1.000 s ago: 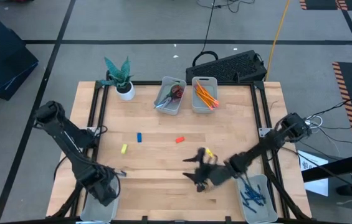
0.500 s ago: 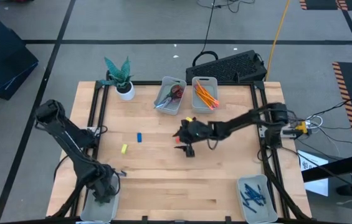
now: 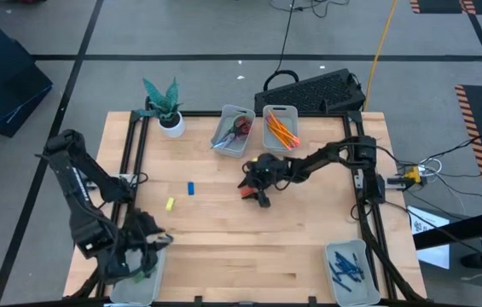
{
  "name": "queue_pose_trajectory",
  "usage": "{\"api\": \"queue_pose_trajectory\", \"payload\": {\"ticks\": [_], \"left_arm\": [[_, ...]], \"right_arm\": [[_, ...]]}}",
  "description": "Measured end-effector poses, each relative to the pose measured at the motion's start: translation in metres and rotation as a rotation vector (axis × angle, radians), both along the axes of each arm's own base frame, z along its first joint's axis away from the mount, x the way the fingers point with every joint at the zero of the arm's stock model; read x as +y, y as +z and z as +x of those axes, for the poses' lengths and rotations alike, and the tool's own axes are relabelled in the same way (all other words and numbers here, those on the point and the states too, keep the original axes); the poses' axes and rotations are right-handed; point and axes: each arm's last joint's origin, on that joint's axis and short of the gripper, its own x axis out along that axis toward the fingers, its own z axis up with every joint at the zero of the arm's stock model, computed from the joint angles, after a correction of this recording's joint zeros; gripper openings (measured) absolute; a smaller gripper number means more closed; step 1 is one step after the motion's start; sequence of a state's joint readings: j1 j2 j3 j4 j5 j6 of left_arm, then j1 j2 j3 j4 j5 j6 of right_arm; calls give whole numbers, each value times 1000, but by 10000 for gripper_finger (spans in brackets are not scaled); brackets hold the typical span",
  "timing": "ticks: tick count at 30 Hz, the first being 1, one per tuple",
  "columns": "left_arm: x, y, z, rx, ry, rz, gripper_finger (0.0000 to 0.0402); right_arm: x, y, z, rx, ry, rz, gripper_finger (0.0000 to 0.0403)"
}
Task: Sort crayons/erasers/pens/pencils in bins
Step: Put the orange eraser into the bottom left bin
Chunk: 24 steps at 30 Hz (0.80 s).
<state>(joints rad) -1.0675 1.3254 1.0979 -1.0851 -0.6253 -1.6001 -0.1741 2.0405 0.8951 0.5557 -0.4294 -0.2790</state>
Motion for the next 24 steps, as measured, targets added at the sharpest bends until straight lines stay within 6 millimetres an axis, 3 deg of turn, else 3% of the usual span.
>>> {"api": "queue_pose_trajectory", "payload": {"ticks": [4,8,12,15,20,24], "left_arm": [[3,-7,10,-250,6,201,211],[6,-29,27,-372,1,325,211],[25,-49,50,-391,76,391,212],[52,-63,71,-294,93,427,212],[106,-87,105,-223,139,239,223],[137,-110,111,-286,117,-16,243]], "right_arm": [[3,-7,-13,18,12,13,162],[8,-20,-32,0,12,-14,105],[10,-25,-43,-31,-17,-56,72],[11,-26,-45,-30,-9,-69,67],[20,-19,-42,-66,-8,-173,70],[40,7,-42,-108,-8,-332,63]]}}
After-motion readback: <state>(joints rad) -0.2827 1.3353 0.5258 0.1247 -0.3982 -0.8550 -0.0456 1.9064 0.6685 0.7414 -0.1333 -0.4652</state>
